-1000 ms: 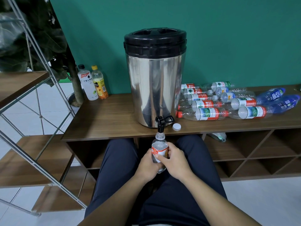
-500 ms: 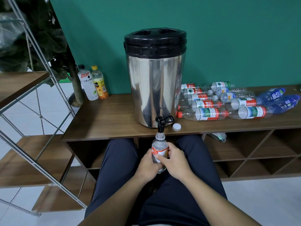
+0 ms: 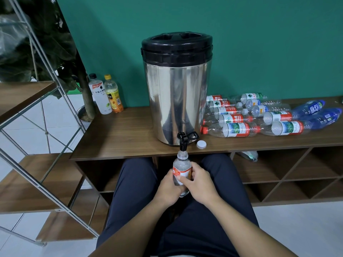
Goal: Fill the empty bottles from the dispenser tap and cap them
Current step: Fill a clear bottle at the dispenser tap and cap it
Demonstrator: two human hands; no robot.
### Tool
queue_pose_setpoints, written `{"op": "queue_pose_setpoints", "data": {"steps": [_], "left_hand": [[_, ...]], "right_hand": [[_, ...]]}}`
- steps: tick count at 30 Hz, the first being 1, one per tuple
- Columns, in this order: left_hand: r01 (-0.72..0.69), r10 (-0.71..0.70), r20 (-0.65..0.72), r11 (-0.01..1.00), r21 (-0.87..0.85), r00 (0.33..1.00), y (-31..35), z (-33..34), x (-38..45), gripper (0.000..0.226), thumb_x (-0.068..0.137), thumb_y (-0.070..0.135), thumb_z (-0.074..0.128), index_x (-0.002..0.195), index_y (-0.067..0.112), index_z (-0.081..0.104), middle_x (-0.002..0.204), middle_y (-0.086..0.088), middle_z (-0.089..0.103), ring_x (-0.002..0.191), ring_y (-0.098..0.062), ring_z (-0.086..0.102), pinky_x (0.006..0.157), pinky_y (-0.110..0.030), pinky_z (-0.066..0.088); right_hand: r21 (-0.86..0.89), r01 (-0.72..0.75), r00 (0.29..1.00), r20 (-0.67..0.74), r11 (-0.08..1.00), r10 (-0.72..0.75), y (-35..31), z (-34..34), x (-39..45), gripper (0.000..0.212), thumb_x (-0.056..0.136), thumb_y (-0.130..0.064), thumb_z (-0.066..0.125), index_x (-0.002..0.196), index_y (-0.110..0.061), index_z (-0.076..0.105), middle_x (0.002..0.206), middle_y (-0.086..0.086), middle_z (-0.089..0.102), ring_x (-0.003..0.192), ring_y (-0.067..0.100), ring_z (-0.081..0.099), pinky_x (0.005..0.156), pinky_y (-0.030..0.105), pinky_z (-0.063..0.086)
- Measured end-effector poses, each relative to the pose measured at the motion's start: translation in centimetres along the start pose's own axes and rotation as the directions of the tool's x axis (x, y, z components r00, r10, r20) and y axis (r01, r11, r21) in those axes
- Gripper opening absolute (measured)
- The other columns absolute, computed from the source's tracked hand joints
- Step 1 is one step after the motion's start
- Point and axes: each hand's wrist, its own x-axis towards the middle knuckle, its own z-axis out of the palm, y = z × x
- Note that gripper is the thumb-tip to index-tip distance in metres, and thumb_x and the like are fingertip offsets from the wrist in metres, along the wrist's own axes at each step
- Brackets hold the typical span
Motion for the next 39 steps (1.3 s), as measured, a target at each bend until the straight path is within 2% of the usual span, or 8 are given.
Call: {"op": "queue_pose_setpoints", "data": {"steps": [4, 16, 21, 24, 30, 34, 37, 39], "left_hand": [[0.001, -0.001, -0.001, 1.000, -0.005, 1.000, 0.1, 0.0, 0.0, 0.054, 0.081, 0.011, 0.082, 0.130, 0.028, 0.067, 0.117, 0.007, 0.082, 0.110, -0.010, 0.078, 0.106, -0.043, 0.062], [-0.010, 0.010, -0.019, 1.000, -0.005, 1.000, 0.2, 0.1, 0.0, 0.050, 0.087, 0.005, 0.079, 0.131, 0.026, 0.067, 0.116, 0.008, 0.082, 0.108, -0.007, 0.078, 0.098, -0.029, 0.062], [-0.017, 0.017, -0.016, 1.000, -0.015, 1.000, 0.2, 0.1, 0.1, 0.052, 0.082, 0.015, 0.080, 0.131, 0.029, 0.068, 0.118, 0.010, 0.081, 0.111, -0.008, 0.077, 0.101, -0.032, 0.062], [-0.021, 0.020, -0.021, 0.999, -0.042, 1.000, 0.1, 0.1, 0.2, 0.052, 0.084, 0.010, 0.082, 0.131, 0.026, 0.069, 0.118, 0.008, 0.082, 0.111, -0.009, 0.078, 0.103, -0.035, 0.062], [-0.042, 0.040, -0.039, 0.997, -0.067, 0.998, 0.4, 0.1, 0.3, 0.054, 0.083, 0.017, 0.083, 0.133, 0.029, 0.071, 0.121, 0.009, 0.082, 0.113, -0.010, 0.078, 0.105, -0.038, 0.062], [-0.057, 0.052, -0.054, 0.995, -0.085, 0.997, 0.6, 0.2, 0.3, 0.047, 0.089, 0.018, 0.086, 0.132, 0.030, 0.071, 0.120, 0.011, 0.082, 0.112, -0.008, 0.077, 0.103, -0.035, 0.061], [-0.053, 0.047, -0.056, 0.991, -0.123, 0.997, 0.9, 0.3, 0.3, 0.040, 0.093, 0.027, 0.090, 0.129, 0.027, 0.072, 0.117, 0.008, 0.083, 0.110, -0.010, 0.079, 0.100, -0.035, 0.062], [-0.052, 0.045, -0.056, 0.991, -0.121, 0.997, 0.8, 0.4, 0.4, 0.044, 0.091, 0.031, 0.093, 0.129, 0.027, 0.073, 0.117, 0.008, 0.083, 0.110, -0.011, 0.079, 0.102, -0.038, 0.063]], "right_hand": [[0.009, -0.002, 1.000, -0.006, 1.000, 0.002, -0.1, 0.0, 0.0, 0.042, 0.090, -0.026, 0.091, 0.128, -0.027, 0.072, 0.112, -0.016, 0.081, 0.102, -0.004, 0.076, 0.088, 0.019, 0.061], [0.030, 0.009, 1.000, -0.012, 1.000, -0.009, -0.1, 0.0, -0.1, 0.044, 0.089, -0.026, 0.092, 0.128, -0.030, 0.072, 0.112, -0.016, 0.082, 0.104, -0.002, 0.077, 0.093, 0.029, 0.065], [0.040, 0.015, 1.000, -0.015, 0.999, -0.015, -0.1, 0.0, -0.2, 0.043, 0.088, -0.028, 0.092, 0.126, -0.033, 0.072, 0.112, -0.017, 0.082, 0.104, 0.001, 0.078, 0.094, 0.035, 0.066], [0.048, 0.021, 1.000, -0.020, 0.999, -0.020, -0.3, -0.1, -0.2, 0.047, 0.088, -0.028, 0.092, 0.130, -0.033, 0.072, 0.114, -0.018, 0.082, 0.106, 0.000, 0.077, 0.096, 0.034, 0.065], [0.095, 0.031, 0.999, -0.025, 0.995, -0.028, -0.6, -0.2, -0.3, 0.053, 0.091, -0.024, 0.090, 0.139, -0.031, 0.070, 0.118, -0.018, 0.081, 0.111, 0.000, 0.077, 0.100, 0.035, 0.064], [0.171, 0.044, 0.999, -0.032, 0.984, -0.039, -1.0, -0.4, -0.5, 0.044, 0.096, -0.030, 0.088, 0.137, -0.032, 0.071, 0.118, -0.015, 0.082, 0.111, 0.004, 0.078, 0.101, 0.039, 0.064], [0.257, 0.068, 0.994, -0.096, 0.964, -0.045, -2.5, -1.1, -0.1, 0.034, 0.102, -0.035, 0.082, 0.134, -0.029, 0.072, 0.120, -0.015, 0.081, 0.116, 0.002, 0.076, 0.103, 0.033, 0.061], [0.260, 0.081, 0.981, -0.193, 0.962, -0.031, -4.0, -2.2, 0.5, 0.033, 0.105, -0.038, 0.077, 0.135, -0.027, 0.071, 0.116, -0.020, 0.079, 0.115, -0.005, 0.072, 0.100, 0.019, 0.056]]}}
